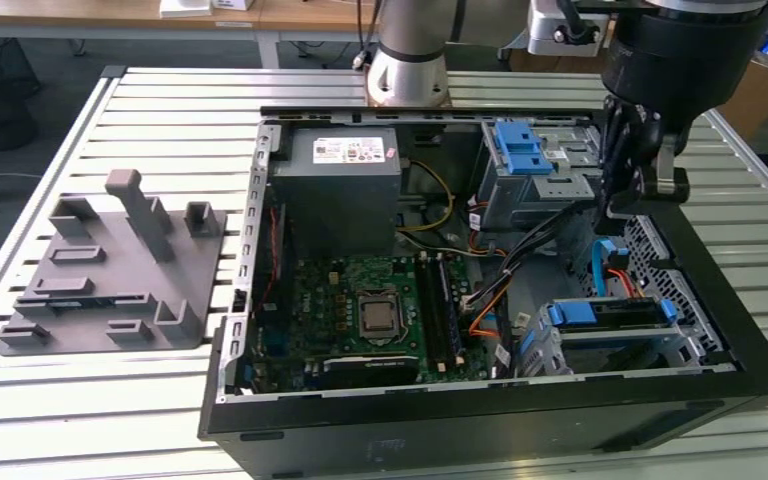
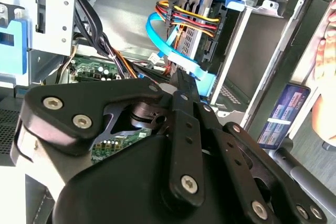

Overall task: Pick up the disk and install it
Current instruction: 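Insert the second disk wire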

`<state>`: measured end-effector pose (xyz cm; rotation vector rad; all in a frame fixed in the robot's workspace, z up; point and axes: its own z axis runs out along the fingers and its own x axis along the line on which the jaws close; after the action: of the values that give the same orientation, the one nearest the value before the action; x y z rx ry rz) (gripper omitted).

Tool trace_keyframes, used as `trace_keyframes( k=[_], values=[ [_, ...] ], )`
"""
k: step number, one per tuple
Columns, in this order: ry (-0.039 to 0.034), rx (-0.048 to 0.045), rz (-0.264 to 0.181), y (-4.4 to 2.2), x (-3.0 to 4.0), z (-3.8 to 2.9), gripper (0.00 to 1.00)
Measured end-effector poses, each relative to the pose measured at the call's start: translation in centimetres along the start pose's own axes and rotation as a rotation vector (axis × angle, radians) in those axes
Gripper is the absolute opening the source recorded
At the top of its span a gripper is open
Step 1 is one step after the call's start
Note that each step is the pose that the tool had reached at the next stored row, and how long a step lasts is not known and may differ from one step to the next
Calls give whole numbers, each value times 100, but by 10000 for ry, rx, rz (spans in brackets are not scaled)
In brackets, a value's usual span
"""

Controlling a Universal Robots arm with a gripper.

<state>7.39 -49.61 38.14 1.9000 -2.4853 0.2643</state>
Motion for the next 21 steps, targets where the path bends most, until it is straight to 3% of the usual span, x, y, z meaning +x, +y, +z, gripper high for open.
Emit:
trace_keyframes(
  k=[2,4,6,7,9,10,14,21],
  values=[
    [0,0,-2,-1,0,0,11],
    [6,1,-2,-1,0,-1,23],
    [96,27,-14,-2,0,-1,23],
    [256,72,-35,-2,0,-1,30],
    [607,172,-78,-3,0,0,30],
    [711,200,-90,-7,-1,2,30],
    [717,197,-90,-49,-14,12,30],
    [731,211,-153,-45,-14,70,30]
  ],
)
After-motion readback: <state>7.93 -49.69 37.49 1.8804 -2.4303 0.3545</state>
